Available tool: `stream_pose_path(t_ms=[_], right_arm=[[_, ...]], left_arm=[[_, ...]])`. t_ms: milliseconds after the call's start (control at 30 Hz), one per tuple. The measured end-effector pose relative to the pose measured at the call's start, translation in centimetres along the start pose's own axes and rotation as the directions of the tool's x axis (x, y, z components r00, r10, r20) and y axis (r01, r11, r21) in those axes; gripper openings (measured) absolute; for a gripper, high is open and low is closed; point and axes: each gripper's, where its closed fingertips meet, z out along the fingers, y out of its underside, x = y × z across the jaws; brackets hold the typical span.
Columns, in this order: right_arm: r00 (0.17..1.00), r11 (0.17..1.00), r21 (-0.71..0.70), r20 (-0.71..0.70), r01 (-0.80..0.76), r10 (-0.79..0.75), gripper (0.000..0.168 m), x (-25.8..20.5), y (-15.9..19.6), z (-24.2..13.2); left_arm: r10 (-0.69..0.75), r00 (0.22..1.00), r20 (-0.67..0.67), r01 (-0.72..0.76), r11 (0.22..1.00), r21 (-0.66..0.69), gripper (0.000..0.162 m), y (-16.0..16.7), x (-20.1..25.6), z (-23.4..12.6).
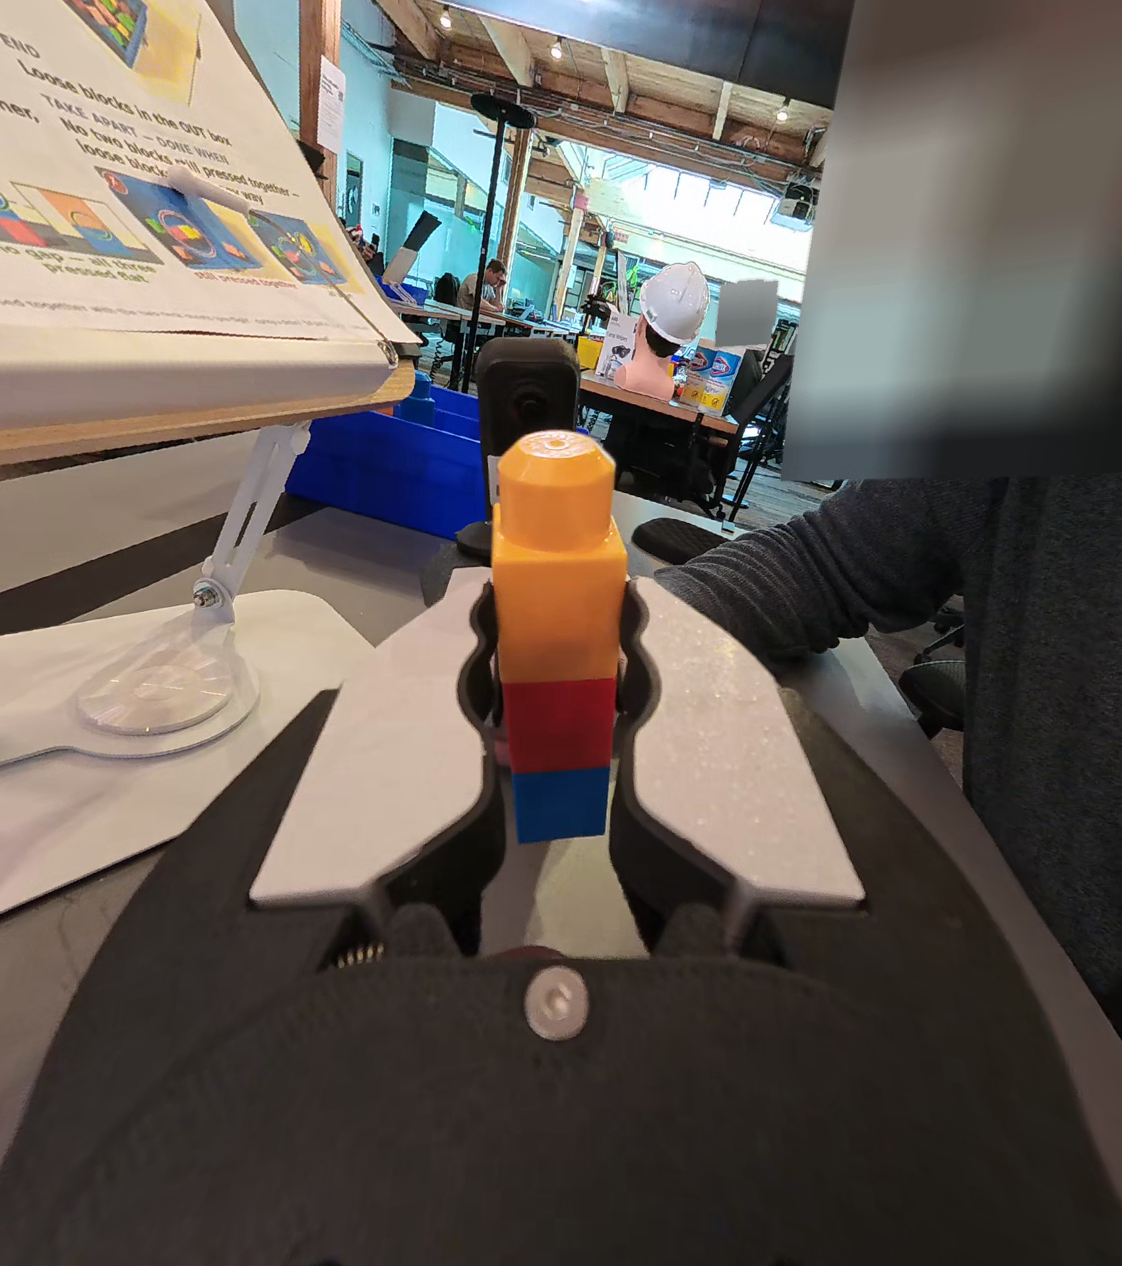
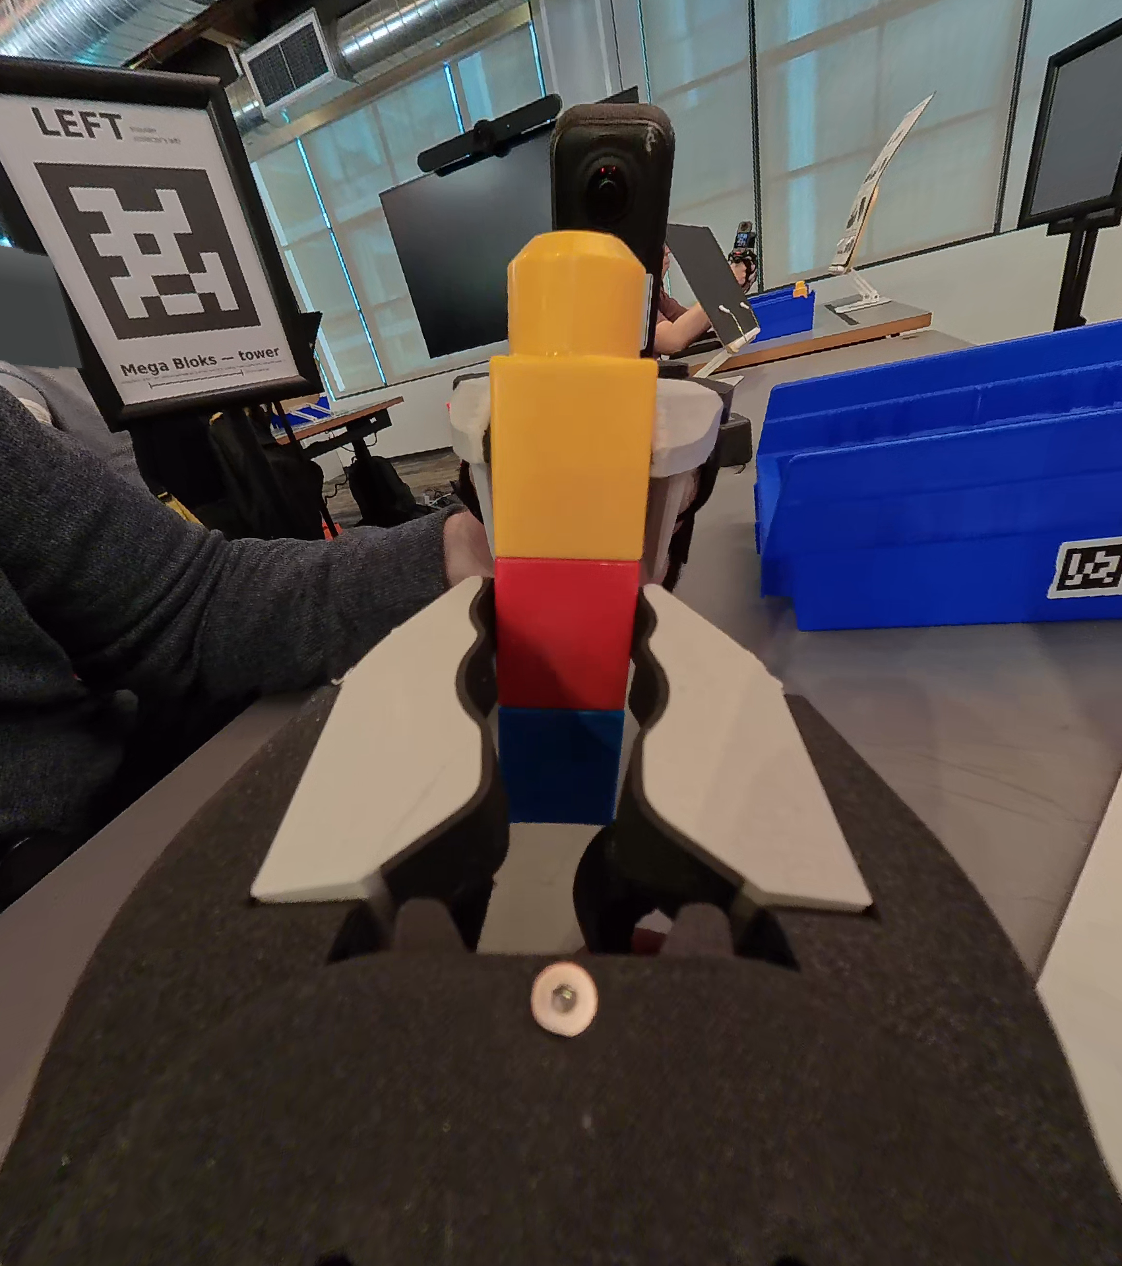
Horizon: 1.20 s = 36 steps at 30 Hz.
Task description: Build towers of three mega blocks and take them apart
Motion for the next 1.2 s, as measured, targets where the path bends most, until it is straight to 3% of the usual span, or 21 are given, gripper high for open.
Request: stream_pose_path(t_ms=[500, 633, 767, 867, 1033, 1200], right_arm=[[1.0, 0.999, 0.053, -0.026, -0.013, 0.014, 0.036, 0.5, -0.7, -0.5], [0.997, 0.991, 0.129, -0.06, -0.042, 0.05, 0.036, 1.4, -1.6, -1.4], [0.996, 0.989, 0.144, -0.074, -0.04, 0.051, 0.036, 1.6, -1.7, -1.5], [0.996, 0.99, 0.14, -0.08, -0.026, 0.037, 0.036, 1.6, -1.7, -1.4], [0.996, 0.993, 0.114, -0.087, -0.016, 0.026, 0.037, 1.6, -1.6, -1.4], [0.995, 0.992, 0.123, -0.095, 0.038, -0.027, 0.048, 1.3, -3.6, -2.1]], left_arm=[[-0.049, 0.999, 0.018, 0.049, 0.999, 0.012, 0.037, 0.2, -0.7, -0.2], [-0.075, 0.996, 0.041, 0.078, 0.994, -0.077, 0.05, 2.0, -1.3, 0.5], [-0.083, 0.995, 0.057, 0.091, 0.983, -0.157, 0.052, 3.7, -1.4, 1.6], [-0.071, 0.995, 0.071, 0.083, 0.979, -0.187, 0.036, 4.4, -1.6, 2.2], [-0.048, 0.995, 0.087, 0.067, 0.972, -0.225, 0.035, 4.7, -1.6, 2.1], [-0.018, 0.996, 0.089, 0.047, 0.939, -0.341, 0.035, 6.1, -1.3, 1.9]])
